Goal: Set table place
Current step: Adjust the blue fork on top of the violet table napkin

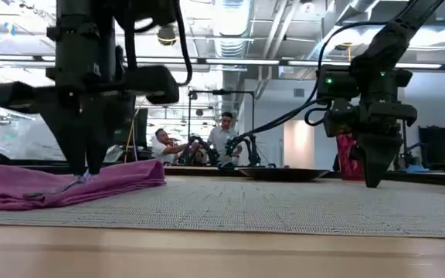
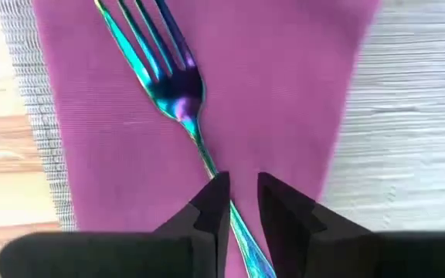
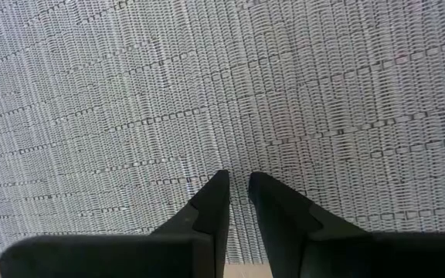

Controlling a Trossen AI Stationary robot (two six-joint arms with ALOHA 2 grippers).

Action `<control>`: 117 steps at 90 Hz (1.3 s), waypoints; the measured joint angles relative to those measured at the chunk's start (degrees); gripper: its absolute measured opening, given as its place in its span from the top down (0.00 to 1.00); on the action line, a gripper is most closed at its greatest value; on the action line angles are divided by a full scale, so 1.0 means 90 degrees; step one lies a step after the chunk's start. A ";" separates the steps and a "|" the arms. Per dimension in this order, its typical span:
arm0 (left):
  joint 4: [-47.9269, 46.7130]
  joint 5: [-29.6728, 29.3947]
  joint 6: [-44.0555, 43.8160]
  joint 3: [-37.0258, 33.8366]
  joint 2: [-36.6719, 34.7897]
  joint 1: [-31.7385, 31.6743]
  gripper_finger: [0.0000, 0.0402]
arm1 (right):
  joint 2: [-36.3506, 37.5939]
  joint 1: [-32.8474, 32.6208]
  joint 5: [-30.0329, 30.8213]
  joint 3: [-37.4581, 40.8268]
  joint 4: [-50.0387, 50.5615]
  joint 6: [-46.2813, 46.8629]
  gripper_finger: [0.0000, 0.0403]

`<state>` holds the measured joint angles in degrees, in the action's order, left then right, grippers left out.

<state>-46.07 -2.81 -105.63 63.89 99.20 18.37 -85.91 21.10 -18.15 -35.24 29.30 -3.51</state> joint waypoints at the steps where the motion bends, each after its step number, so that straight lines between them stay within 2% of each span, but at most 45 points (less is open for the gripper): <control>1: -0.0003 -0.0016 -0.0002 0.0005 -0.0015 -0.0002 0.87 | 0.0000 0.0000 0.0000 0.0000 0.0000 0.0000 0.86; 25: -0.0444 0.0133 0.0000 -0.0048 -0.0066 0.0059 0.87 | 0.0000 0.0002 -0.0080 0.0000 -0.0002 -0.0019 0.86; 40: -0.0416 -0.0195 0.0070 -0.0049 -0.0066 -0.0019 0.87 | -0.0002 0.0002 -0.0112 0.0000 -0.0006 -0.0019 0.86; 59: -0.0335 -0.0212 0.0207 -0.0048 -0.0005 -0.0072 0.87 | -0.0002 0.0002 -0.0128 -0.0001 0.0008 -0.0010 0.86; 84: 0.0065 0.0079 0.0339 -0.0047 0.0252 -0.0003 0.87 | -0.0005 0.0005 -0.0216 -0.0005 0.0019 -0.0009 0.86; 117: -0.0182 0.0380 0.0398 -0.0045 0.0254 -0.0004 0.87 | -0.0005 0.0005 -0.0266 0.0000 0.0019 -0.0108 0.86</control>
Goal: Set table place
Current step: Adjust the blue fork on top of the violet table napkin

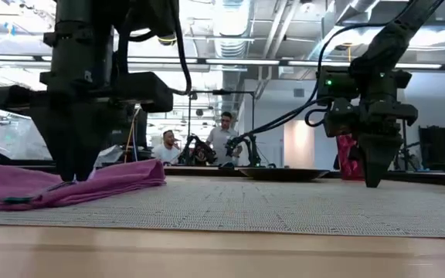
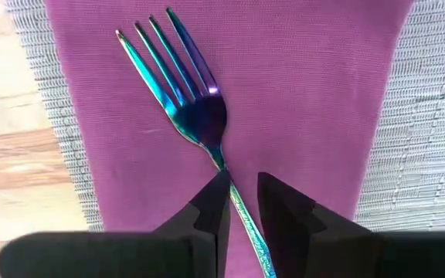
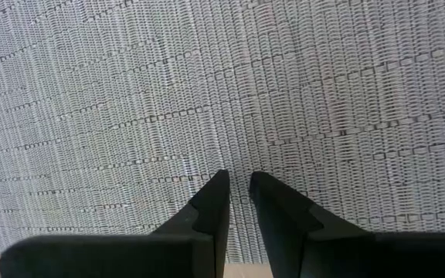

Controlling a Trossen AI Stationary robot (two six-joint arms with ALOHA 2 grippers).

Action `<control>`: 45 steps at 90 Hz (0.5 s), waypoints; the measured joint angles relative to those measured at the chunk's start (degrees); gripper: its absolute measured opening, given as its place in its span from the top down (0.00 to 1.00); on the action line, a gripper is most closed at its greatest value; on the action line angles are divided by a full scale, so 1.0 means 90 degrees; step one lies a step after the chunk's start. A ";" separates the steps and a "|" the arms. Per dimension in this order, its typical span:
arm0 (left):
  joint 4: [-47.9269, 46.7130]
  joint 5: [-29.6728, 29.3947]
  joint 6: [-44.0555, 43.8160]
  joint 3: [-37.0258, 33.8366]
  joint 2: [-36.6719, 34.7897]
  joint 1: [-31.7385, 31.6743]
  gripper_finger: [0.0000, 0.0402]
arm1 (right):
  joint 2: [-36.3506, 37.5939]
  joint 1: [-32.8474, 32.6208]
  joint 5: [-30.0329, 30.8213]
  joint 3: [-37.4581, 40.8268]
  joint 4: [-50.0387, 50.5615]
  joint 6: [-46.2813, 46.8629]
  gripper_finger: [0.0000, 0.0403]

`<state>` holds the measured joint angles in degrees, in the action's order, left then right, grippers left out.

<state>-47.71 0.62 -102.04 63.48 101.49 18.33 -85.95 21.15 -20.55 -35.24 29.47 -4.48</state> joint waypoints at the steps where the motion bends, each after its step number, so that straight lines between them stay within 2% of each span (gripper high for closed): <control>1: -0.0001 -0.0003 -0.0019 0.0000 0.0000 0.0000 0.87 | 0.0000 0.0000 -0.0003 0.0000 0.0000 -0.0001 0.86; 35: -0.0267 0.0125 -0.0411 -0.0015 0.0146 -0.0007 0.87 | 0.0002 -0.0002 0.0018 0.0000 0.0007 -0.0007 0.86; 45: -0.0254 0.0190 -0.0436 -0.0010 0.0182 -0.0010 0.91 | 0.0002 -0.0002 0.0039 0.0000 0.0011 -0.0007 0.86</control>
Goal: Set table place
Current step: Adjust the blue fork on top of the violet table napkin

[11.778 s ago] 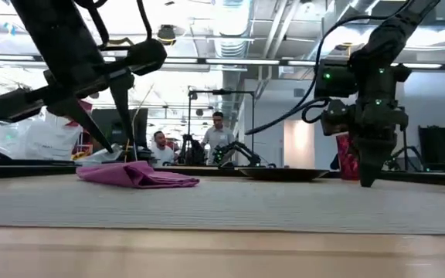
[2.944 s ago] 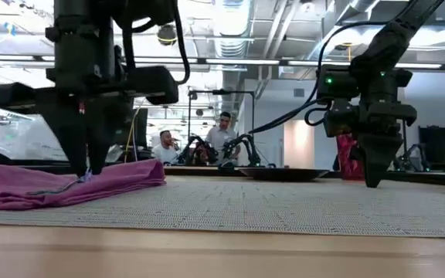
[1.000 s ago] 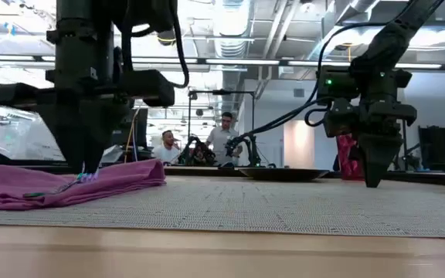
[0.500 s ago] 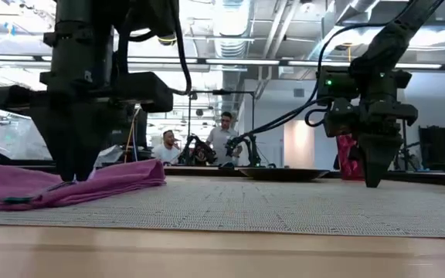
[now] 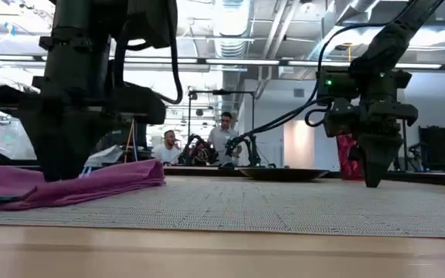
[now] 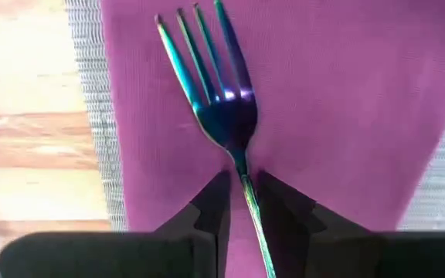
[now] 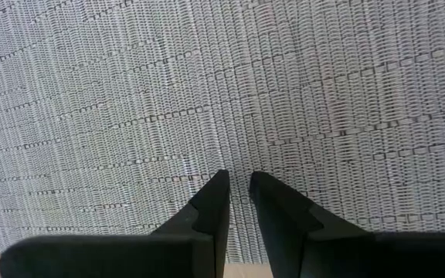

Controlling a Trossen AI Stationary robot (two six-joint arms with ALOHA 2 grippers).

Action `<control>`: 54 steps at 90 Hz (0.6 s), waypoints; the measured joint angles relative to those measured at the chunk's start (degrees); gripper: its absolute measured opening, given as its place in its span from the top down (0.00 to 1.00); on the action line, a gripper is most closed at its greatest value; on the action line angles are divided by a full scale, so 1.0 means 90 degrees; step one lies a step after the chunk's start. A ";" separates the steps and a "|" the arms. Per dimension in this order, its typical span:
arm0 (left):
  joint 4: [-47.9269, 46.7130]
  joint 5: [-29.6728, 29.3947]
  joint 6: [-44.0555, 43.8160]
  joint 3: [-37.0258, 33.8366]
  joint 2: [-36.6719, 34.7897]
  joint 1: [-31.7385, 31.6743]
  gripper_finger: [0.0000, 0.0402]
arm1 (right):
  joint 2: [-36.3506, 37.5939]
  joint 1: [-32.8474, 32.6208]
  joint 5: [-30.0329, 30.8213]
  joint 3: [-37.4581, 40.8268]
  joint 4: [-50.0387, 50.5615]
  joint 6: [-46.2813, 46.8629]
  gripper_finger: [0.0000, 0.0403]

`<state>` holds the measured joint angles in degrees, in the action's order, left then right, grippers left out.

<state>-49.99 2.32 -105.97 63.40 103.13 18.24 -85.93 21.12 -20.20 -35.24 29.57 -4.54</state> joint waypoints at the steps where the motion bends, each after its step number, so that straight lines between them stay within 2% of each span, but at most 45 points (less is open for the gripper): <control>1: 0.0002 0.0003 0.0010 0.0000 0.0002 0.0000 0.92 | 0.0000 0.0000 0.0007 0.0000 0.0001 0.0000 0.86; 11: 0.0084 0.0000 0.0097 0.0000 0.0002 0.0000 0.99 | 0.0002 -0.0002 0.0039 -0.0002 0.0000 -0.0001 0.86; 37: 0.0107 0.0222 0.0226 0.0240 0.0001 -0.0071 1.00 | 0.0002 0.0000 0.0086 -0.0002 0.0003 0.0000 0.86; 54: -0.0278 0.0200 0.0948 0.0483 -0.0003 -0.0387 1.00 | 0.0002 0.0000 0.0096 -0.0002 -0.0001 0.0000 0.86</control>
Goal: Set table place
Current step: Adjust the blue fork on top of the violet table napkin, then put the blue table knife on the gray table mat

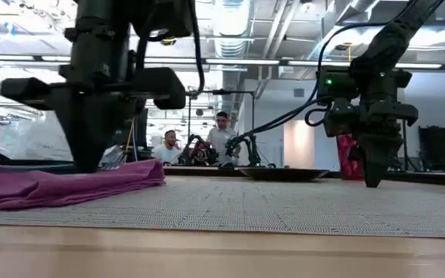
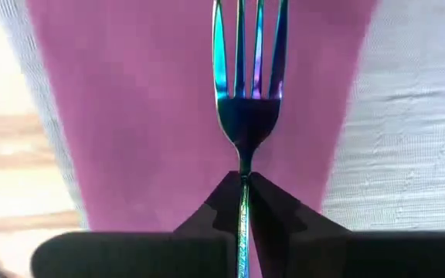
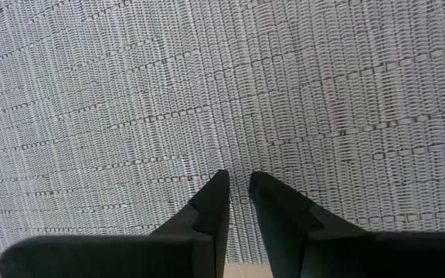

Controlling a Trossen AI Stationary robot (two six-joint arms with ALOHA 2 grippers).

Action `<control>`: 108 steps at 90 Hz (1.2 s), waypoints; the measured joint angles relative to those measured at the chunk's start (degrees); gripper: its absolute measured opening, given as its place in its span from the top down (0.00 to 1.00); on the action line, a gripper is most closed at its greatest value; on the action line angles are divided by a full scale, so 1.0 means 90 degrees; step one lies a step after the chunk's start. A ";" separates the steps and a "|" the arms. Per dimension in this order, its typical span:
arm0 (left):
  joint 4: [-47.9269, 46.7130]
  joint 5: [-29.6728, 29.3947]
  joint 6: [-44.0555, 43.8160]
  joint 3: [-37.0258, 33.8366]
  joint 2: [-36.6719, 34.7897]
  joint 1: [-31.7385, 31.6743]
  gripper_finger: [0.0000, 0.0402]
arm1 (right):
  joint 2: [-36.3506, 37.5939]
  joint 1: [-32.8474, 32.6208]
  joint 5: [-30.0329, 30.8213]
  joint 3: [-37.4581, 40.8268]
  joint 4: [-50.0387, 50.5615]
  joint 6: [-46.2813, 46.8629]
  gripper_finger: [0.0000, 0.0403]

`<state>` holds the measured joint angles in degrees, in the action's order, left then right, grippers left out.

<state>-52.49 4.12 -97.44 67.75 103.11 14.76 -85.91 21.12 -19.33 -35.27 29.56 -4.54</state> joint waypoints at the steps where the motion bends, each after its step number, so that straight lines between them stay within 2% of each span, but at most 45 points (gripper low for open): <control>1: -0.0045 0.0001 0.0041 0.0001 0.0000 -0.0021 1.00 | 0.0000 0.0000 0.0000 0.0000 0.0000 0.0000 0.86; 16: -0.0478 -0.0114 0.0660 -0.0016 0.0000 -0.0282 1.00 | 0.0000 0.0000 0.0015 0.0000 0.0002 0.0000 0.86; 38: 0.0394 -0.0302 0.0820 -0.0386 0.0007 -0.0523 1.00 | 0.0000 0.0000 0.0019 0.0000 0.0004 0.0015 0.86; 63: 0.0291 -0.0198 0.1104 -0.0439 0.0007 -0.0553 1.00 | 0.0000 0.0000 -0.0041 0.0002 -0.0002 -0.0005 0.86; 108: 0.0278 -0.0302 0.1085 -0.0415 -0.0355 -0.0637 0.83 | -0.0013 -0.0010 -0.0463 0.0011 -0.0077 -0.0071 0.86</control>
<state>-49.99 1.41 -87.68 64.01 99.91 9.03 -86.03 21.03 -23.50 -35.17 28.86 -5.17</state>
